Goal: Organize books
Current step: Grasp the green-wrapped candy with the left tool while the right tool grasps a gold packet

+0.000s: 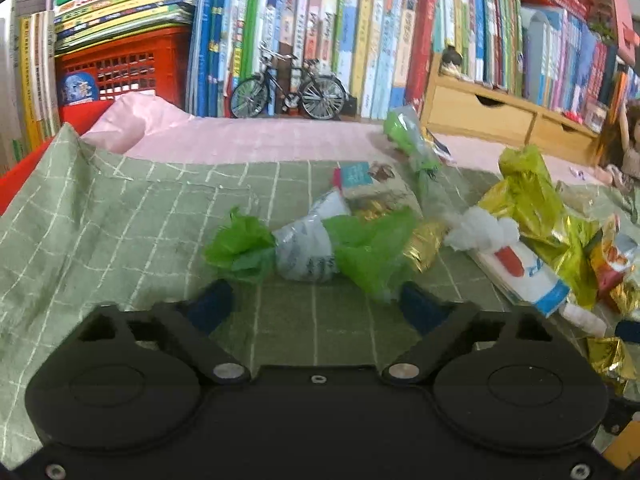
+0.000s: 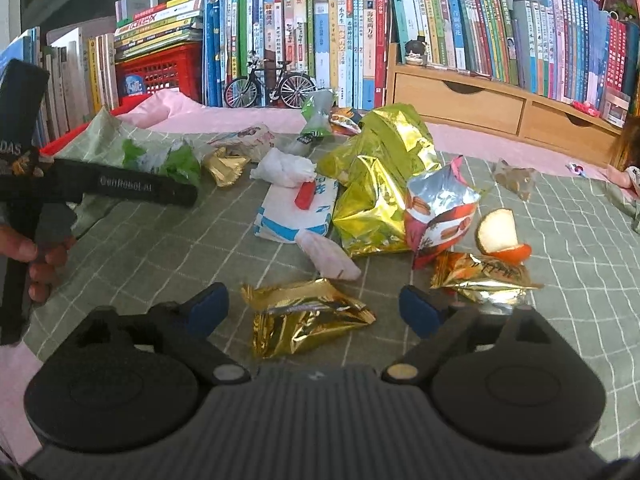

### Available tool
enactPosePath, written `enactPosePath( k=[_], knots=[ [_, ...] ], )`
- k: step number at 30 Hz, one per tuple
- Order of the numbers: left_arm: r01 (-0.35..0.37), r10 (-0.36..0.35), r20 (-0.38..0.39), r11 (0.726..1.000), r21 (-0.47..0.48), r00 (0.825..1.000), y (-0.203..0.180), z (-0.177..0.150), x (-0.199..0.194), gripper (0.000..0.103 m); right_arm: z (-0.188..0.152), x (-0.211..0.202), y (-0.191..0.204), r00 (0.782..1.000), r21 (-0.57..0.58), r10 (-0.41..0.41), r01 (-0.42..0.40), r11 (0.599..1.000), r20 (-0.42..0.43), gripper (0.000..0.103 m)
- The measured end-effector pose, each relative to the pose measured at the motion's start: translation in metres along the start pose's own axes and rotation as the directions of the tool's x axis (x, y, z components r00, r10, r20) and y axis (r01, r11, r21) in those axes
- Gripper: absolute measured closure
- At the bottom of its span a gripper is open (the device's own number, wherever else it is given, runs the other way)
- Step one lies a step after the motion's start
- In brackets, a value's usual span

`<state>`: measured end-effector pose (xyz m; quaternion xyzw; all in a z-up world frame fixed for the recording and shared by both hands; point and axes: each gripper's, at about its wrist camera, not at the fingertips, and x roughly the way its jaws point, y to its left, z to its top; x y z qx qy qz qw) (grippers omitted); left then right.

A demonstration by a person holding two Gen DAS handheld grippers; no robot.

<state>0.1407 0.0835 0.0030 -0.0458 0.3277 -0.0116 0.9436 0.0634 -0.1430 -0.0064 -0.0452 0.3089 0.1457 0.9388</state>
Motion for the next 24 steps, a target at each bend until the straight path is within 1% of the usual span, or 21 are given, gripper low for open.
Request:
enactPosePath(
  k=[3, 4, 5, 6, 10, 11, 13, 15, 16, 17, 19, 20, 21, 23, 24],
  knots=[
    [0.017, -0.016, 0.014, 0.999, -0.039, 1.000, 0.010, 0.003, -0.001, 0.036, 0.000, -0.003, -0.001, 1.000, -0.001, 0.013, -0.013, 1.000, 0.014, 0.016],
    [0.024, -0.023, 0.018, 0.999, -0.046, 1.000, 0.013, 0.003, -0.002, 0.038, 0.000, -0.003, -0.001, 1.000, 0.001, 0.020, -0.020, 1.000, 0.015, 0.018],
    [0.025, -0.024, 0.023, 0.998, -0.051, 0.999, 0.016, 0.003, -0.002, 0.044, -0.001, -0.003, -0.001, 1.000, 0.001, 0.023, -0.023, 1.000, 0.016, 0.021],
    [0.027, -0.025, 0.026, 0.998, -0.058, 0.999, 0.018, 0.003, -0.003, 0.047, -0.001, -0.003, -0.001, 1.000, 0.001, 0.025, -0.025, 1.000, 0.015, 0.023],
    [0.063, -0.058, 0.042, 0.992, -0.107, 0.997, 0.031, 0.003, -0.004, 0.056, -0.002, -0.006, 0.000, 0.999, -0.003, 0.034, -0.034, 0.999, 0.026, 0.030],
    [0.065, -0.060, 0.044, 0.991, -0.118, 0.997, 0.033, 0.003, -0.004, 0.061, -0.002, -0.006, 0.000, 0.999, -0.005, 0.035, -0.035, 0.999, 0.029, 0.031],
    [0.079, -0.073, 0.046, 0.987, -0.139, 0.996, 0.039, 0.003, -0.004, 0.063, -0.003, -0.007, 0.001, 0.999, -0.012, 0.034, -0.034, 0.999, 0.030, 0.036],
    [0.094, -0.088, 0.045, 0.981, -0.167, 0.995, 0.045, 0.004, -0.005, 0.063, -0.003, -0.008, 0.002, 0.999, -0.014, 0.036, -0.035, 0.999, 0.034, 0.045],
    [0.093, -0.087, 0.044, 0.980, -0.175, 0.995, 0.047, 0.004, -0.006, 0.063, -0.003, -0.008, 0.001, 0.999, -0.014, 0.037, -0.036, 0.999, 0.038, 0.046],
    [0.089, -0.082, 0.045, 0.980, -0.176, 0.996, 0.048, 0.004, -0.007, 0.062, -0.004, -0.009, 0.001, 0.998, -0.015, 0.039, -0.039, 0.999, 0.042, 0.049],
    [0.073, -0.065, 0.050, 0.983, -0.171, 0.997, 0.050, 0.005, -0.011, 0.058, -0.004, -0.009, 0.002, 0.998, -0.017, 0.040, -0.039, 0.999, 0.044, 0.049],
    [0.062, -0.053, 0.059, 0.983, -0.171, 0.997, 0.051, 0.006, -0.014, 0.051, -0.004, -0.009, 0.002, 0.998, -0.018, 0.039, -0.038, 0.999, 0.043, 0.049],
    [0.050, -0.038, 0.069, 0.983, -0.176, 0.997, 0.053, 0.007, -0.016, 0.038, -0.004, -0.008, 0.002, 0.998, -0.017, 0.038, -0.037, 0.999, 0.042, 0.049],
    [0.030, -0.015, 0.085, 0.984, -0.177, 0.996, 0.058, 0.011, -0.017, 0.023, -0.004, -0.009, 0.002, 0.998, -0.015, 0.036, -0.035, 0.999, 0.045, 0.048],
    [0.024, -0.009, 0.087, 0.986, -0.168, 0.996, 0.061, 0.013, -0.017, 0.020, -0.004, -0.009, 0.002, 0.998, -0.013, 0.036, -0.035, 0.999, 0.046, 0.048]
  ],
)
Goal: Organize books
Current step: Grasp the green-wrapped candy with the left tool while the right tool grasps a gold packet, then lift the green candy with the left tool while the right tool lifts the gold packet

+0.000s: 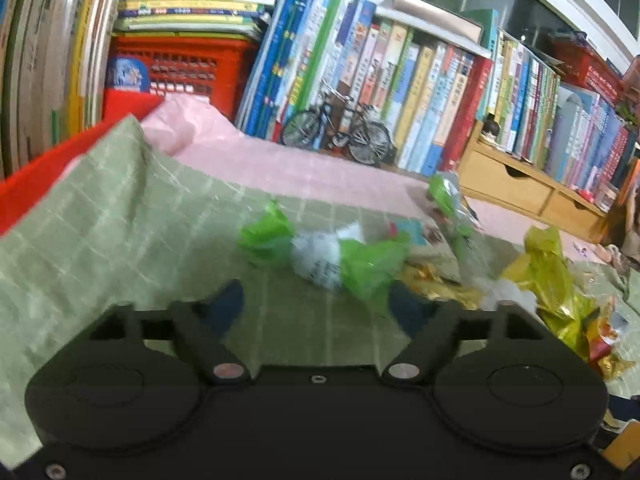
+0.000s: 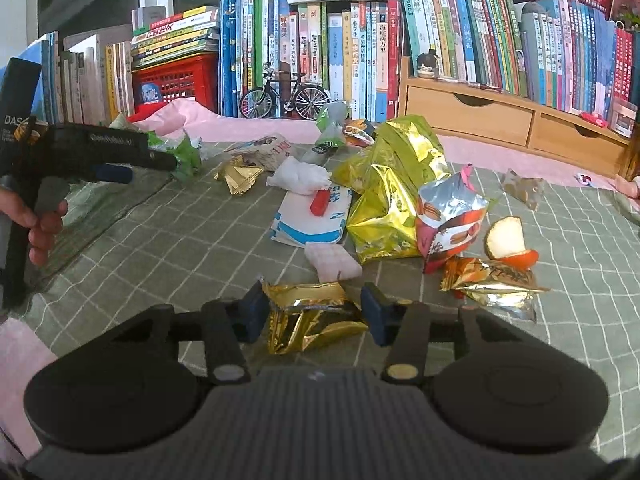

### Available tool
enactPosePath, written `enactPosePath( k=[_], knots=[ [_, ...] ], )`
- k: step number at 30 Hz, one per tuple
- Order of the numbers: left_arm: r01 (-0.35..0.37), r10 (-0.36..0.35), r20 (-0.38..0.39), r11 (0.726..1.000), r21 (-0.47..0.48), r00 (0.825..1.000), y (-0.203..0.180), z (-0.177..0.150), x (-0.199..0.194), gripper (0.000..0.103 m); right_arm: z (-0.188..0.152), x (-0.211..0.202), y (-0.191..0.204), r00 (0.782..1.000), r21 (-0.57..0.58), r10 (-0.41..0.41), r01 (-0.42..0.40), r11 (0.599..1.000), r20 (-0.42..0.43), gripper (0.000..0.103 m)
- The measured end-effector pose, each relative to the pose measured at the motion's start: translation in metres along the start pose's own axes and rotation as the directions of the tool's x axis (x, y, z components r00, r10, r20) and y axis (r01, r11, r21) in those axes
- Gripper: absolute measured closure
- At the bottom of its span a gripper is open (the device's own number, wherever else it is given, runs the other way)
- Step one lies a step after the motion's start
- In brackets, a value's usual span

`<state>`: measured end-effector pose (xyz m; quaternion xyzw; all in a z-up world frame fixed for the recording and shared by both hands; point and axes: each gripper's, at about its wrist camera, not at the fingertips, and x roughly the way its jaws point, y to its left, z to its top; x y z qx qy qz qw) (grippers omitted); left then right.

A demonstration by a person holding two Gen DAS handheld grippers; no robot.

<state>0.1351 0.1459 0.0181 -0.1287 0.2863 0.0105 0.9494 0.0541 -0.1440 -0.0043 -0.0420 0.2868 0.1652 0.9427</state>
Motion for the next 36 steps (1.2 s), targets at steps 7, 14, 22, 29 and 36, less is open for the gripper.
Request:
enactPosePath(
  k=[7, 14, 22, 29, 36],
  knots=[
    [-0.030, 0.030, 0.001, 0.988, 0.150, 1.000, -0.006, 0.018, 0.010, 0.004, -0.001, 0.000, -0.002, 1.000, 0.014, 0.003, -0.003, 1.000, 0.004, 0.046],
    [0.002, 0.003, -0.037, 0.991, 0.130, 0.999, -0.013, 0.020, 0.022, 0.003, -0.001, 0.000, 0.000, 1.000, 0.012, -0.003, 0.003, 1.000, 0.010, 0.046],
    [-0.010, 0.010, 0.003, 0.989, 0.149, 1.000, -0.031, 0.018, 0.013, 0.000, -0.001, -0.002, -0.004, 1.000, 0.036, 0.000, 0.000, 0.999, 0.015, 0.045],
    [-0.089, 0.094, -0.042, 0.990, 0.111, 0.995, -0.031, 0.016, 0.038, 0.000, -0.002, -0.003, -0.003, 1.000, 0.031, -0.006, 0.005, 1.000, 0.021, 0.045],
    [-0.089, 0.090, -0.009, 0.992, 0.091, 0.996, -0.028, 0.012, 0.047, 0.002, -0.002, -0.002, -0.004, 1.000, 0.037, 0.000, -0.001, 0.999, 0.018, 0.045]
  ],
)
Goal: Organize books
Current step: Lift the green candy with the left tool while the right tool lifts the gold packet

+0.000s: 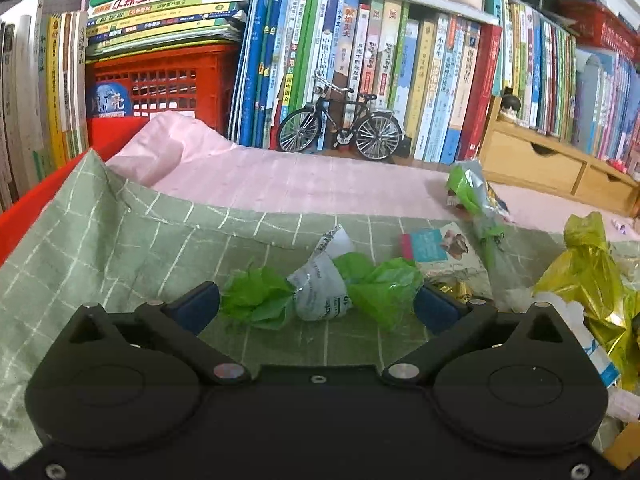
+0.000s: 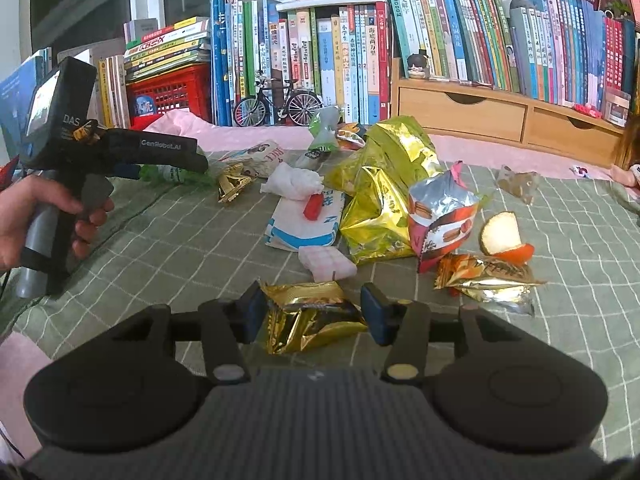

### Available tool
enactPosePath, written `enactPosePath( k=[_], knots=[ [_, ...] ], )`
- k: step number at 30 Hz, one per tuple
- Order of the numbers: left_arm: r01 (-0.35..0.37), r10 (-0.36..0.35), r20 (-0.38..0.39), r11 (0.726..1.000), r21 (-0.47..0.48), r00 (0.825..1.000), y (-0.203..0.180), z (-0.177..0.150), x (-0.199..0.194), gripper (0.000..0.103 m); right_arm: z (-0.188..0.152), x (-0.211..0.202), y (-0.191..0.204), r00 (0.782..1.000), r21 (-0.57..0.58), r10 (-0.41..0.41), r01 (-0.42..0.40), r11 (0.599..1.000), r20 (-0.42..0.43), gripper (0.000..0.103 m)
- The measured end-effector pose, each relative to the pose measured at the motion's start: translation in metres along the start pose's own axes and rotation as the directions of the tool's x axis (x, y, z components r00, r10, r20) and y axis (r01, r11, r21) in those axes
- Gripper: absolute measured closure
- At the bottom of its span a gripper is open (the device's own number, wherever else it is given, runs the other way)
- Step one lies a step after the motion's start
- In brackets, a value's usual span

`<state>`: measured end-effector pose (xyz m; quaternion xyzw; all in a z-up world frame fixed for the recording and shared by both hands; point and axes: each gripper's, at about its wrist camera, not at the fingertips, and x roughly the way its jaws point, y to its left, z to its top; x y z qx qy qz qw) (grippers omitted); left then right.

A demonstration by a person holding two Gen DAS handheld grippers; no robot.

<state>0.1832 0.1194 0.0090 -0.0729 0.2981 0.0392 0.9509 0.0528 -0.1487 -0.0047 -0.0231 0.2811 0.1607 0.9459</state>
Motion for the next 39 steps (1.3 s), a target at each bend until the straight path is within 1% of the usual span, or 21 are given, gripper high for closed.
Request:
enactPosePath(
  k=[1, 3, 5, 8, 9, 15, 20, 25, 27, 30, 35, 39],
  knots=[
    [0.005, -0.005, 0.007, 1.000, -0.012, 1.000, 0.002, -0.001, 0.000, 0.003, 0.000, 0.000, 0.001, 1.000, -0.004, -0.003, 0.003, 1.000, 0.000, 0.046],
    [0.014, -0.013, 0.015, 0.999, -0.034, 1.000, 0.006, 0.000, 0.000, 0.011, 0.000, 0.000, 0.003, 1.000, -0.013, -0.006, 0.006, 1.000, 0.001, 0.047],
    [0.025, -0.024, 0.032, 0.998, -0.056, 0.999, 0.012, 0.001, -0.003, 0.016, 0.000, 0.000, 0.005, 1.000, -0.021, -0.008, 0.008, 1.000, 0.001, 0.048],
    [0.053, -0.049, 0.047, 0.995, -0.089, 0.998, 0.019, 0.000, -0.006, 0.020, 0.000, 0.000, 0.006, 1.000, -0.028, -0.011, 0.011, 1.000, 0.000, 0.049],
    [0.058, -0.054, 0.050, 0.994, -0.094, 0.997, 0.021, 0.000, -0.007, 0.024, 0.000, 0.000, 0.007, 1.000, -0.028, -0.012, 0.012, 1.000, 0.000, 0.049],
    [0.076, -0.068, 0.075, 0.991, -0.109, 0.995, 0.026, -0.001, -0.020, 0.026, -0.001, 0.000, 0.007, 1.000, -0.029, -0.005, 0.005, 1.000, 0.002, 0.051],
    [0.076, -0.065, 0.121, 0.993, -0.089, 0.991, 0.026, -0.004, -0.041, 0.027, 0.000, 0.001, 0.008, 1.000, -0.032, -0.010, 0.010, 0.999, -0.001, 0.052],
    [0.100, -0.087, 0.140, 0.991, -0.091, 0.986, 0.028, -0.007, -0.064, 0.027, 0.000, -0.002, 0.008, 1.000, -0.034, -0.018, 0.018, 0.999, 0.001, 0.052],
    [0.104, -0.089, 0.156, 0.990, -0.092, 0.984, 0.029, -0.010, -0.076, 0.027, -0.001, -0.006, 0.010, 1.000, -0.043, -0.020, 0.021, 0.999, 0.012, 0.052],
    [0.129, -0.112, 0.184, 0.988, -0.085, 0.977, 0.029, -0.015, -0.099, 0.027, -0.003, -0.012, 0.012, 1.000, -0.033, 0.005, -0.005, 0.999, 0.009, 0.052],
    [0.165, -0.150, 0.213, 0.985, -0.053, 0.966, 0.023, -0.026, -0.135, 0.027, -0.008, -0.022, 0.014, 1.000, -0.029, 0.019, -0.019, 0.999, 0.004, 0.052],
    [0.183, -0.172, 0.230, 0.983, -0.028, 0.958, 0.017, -0.038, -0.162, 0.026, -0.011, -0.036, 0.013, 0.999, 0.000, 0.042, -0.042, 0.999, 0.010, 0.052]
  ],
)
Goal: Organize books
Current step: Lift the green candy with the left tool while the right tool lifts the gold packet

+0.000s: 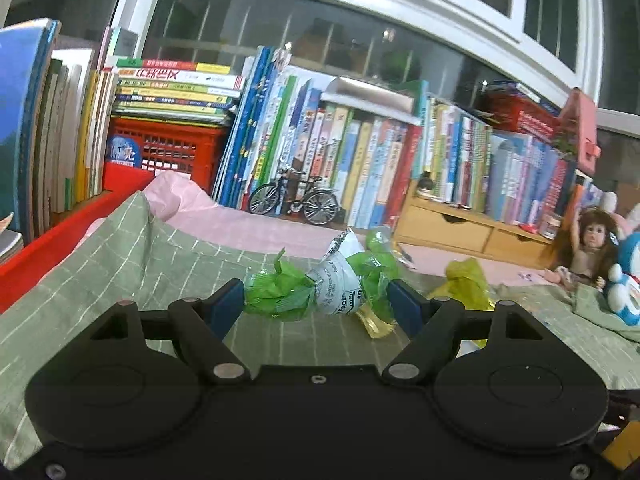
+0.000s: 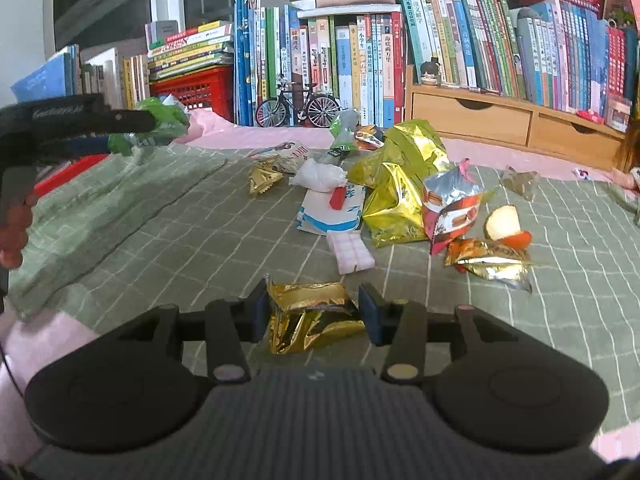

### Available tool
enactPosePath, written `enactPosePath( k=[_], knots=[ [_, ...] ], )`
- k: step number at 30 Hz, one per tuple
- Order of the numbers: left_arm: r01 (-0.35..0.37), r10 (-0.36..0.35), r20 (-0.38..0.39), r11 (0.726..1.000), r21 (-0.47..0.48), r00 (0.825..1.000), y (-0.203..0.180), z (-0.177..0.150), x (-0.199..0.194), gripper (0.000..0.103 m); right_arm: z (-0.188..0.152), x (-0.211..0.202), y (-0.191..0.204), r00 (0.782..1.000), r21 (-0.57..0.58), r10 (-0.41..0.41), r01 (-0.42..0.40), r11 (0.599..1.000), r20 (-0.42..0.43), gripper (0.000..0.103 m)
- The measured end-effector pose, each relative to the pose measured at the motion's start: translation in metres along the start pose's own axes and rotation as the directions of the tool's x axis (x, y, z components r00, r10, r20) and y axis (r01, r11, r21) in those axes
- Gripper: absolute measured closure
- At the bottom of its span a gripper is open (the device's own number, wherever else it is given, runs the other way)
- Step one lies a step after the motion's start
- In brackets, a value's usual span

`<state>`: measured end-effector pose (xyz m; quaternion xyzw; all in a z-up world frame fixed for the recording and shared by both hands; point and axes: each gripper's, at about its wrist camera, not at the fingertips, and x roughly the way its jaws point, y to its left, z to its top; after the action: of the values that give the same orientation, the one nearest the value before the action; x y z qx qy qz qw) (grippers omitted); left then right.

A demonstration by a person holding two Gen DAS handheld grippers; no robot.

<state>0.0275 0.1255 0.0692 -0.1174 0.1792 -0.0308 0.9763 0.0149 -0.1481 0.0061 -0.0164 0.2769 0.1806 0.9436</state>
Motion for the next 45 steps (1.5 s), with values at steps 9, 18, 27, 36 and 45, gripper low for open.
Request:
enactPosePath(
  k=[9, 18, 27, 36, 45],
  knots=[
    [0.076, -0.076, -0.001, 0.997, 0.016, 0.997, -0.018, -0.022, -0.064, 0.026, -0.007, -0.040, 0.002, 0.999, 0.029, 0.038, -0.039, 0.999, 0.025, 0.052],
    [0.081, -0.080, -0.013, 0.993, 0.091, 0.997, -0.038, -0.058, -0.125, 0.026, -0.031, -0.083, 0.010, 0.998, 0.045, 0.051, -0.053, 0.998, 0.039, 0.052],
    [0.165, -0.159, -0.081, 0.982, 0.087, 0.984, -0.052, -0.096, -0.171, 0.026, -0.069, -0.116, 0.025, 0.998, 0.064, 0.057, -0.058, 0.996, 0.012, 0.052],
    [0.218, -0.198, -0.149, 0.967, 0.133, 0.969, -0.056, -0.119, -0.220, 0.026, -0.086, -0.145, 0.035, 0.997, 0.053, 0.076, -0.076, 0.996, 0.012, 0.052],
    [0.263, -0.201, -0.298, 0.947, 0.183, 0.933, -0.065, -0.153, -0.234, 0.027, -0.110, -0.152, 0.040, 0.994, 0.066, 0.102, -0.099, 0.993, -0.043, 0.052]
  ],
)
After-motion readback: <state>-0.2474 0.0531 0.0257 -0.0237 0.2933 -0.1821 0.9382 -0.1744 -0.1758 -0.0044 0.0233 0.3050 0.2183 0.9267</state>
